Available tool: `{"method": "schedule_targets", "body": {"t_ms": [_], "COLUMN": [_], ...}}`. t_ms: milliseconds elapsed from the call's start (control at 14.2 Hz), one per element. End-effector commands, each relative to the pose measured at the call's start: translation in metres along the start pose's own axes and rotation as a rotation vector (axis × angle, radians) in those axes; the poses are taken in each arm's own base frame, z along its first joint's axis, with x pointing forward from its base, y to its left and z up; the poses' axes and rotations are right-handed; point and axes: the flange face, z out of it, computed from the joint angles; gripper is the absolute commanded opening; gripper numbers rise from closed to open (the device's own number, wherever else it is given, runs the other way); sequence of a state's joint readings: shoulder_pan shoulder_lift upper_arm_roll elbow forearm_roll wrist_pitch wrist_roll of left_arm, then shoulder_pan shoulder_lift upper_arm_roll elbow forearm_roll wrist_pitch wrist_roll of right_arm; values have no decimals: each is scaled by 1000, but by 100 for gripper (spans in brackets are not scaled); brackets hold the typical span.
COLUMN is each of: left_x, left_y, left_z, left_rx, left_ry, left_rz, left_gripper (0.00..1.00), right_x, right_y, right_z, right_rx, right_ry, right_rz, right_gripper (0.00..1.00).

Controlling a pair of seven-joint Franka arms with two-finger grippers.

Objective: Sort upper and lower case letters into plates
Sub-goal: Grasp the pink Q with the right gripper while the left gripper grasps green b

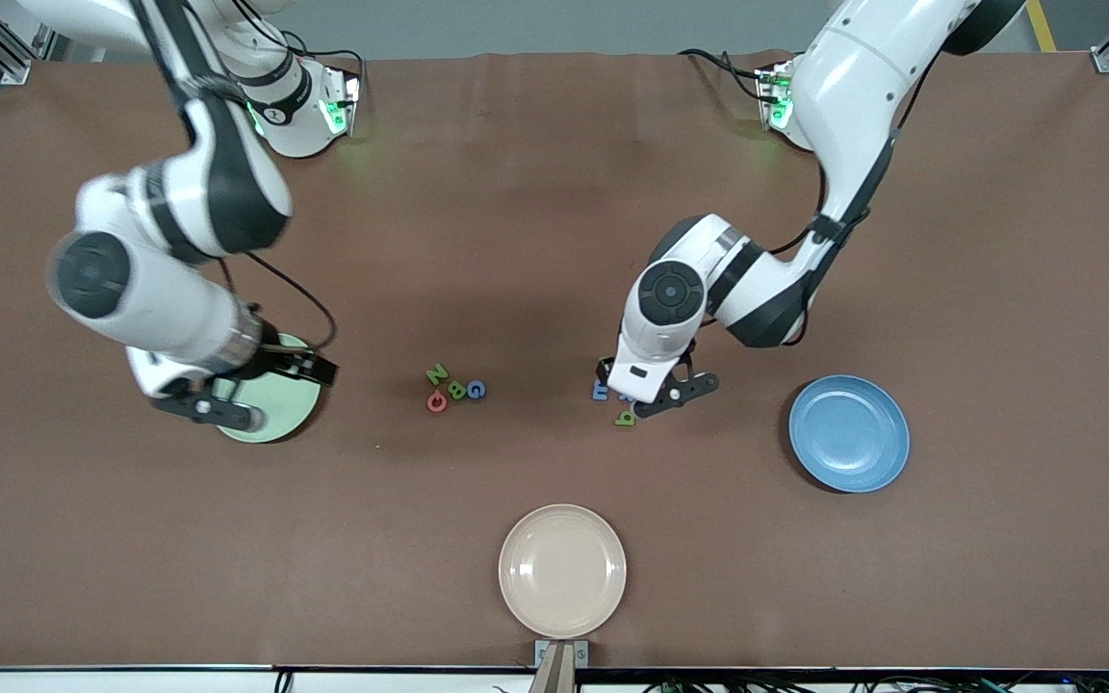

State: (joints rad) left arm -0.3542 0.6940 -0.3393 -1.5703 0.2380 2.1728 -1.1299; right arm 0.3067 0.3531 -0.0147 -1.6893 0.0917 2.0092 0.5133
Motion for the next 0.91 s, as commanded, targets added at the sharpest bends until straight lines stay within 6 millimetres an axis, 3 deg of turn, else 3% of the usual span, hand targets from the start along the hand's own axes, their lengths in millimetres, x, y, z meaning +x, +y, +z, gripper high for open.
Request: {"method": "schedule_targets", "body": {"t_ms": [0, 211, 421, 562, 843], "left_x": [7, 16, 16, 14, 12], "left_y": [7, 8, 9, 9, 8], "left_z": [13, 35, 48, 52, 61], "left_rx": [-30, -67, -67, -62, -55], "left_ry": [56, 89, 104, 99, 89], "left_rz": [-7, 12, 36, 38, 40], "left_gripper": [85, 81, 74, 71, 67], "right_x": [-13, -20, -20, -22, -26], "right_y": [-28, -59, -66, -68, -75], "right_z": [54, 120, 169, 189, 201], "right_rx": [4, -5, -16, -25, -22], "right_ry": [14, 37, 46, 45, 52], "right_rz": [20, 40, 32, 30, 39], "right_gripper": [100, 100, 100, 99, 86]}}
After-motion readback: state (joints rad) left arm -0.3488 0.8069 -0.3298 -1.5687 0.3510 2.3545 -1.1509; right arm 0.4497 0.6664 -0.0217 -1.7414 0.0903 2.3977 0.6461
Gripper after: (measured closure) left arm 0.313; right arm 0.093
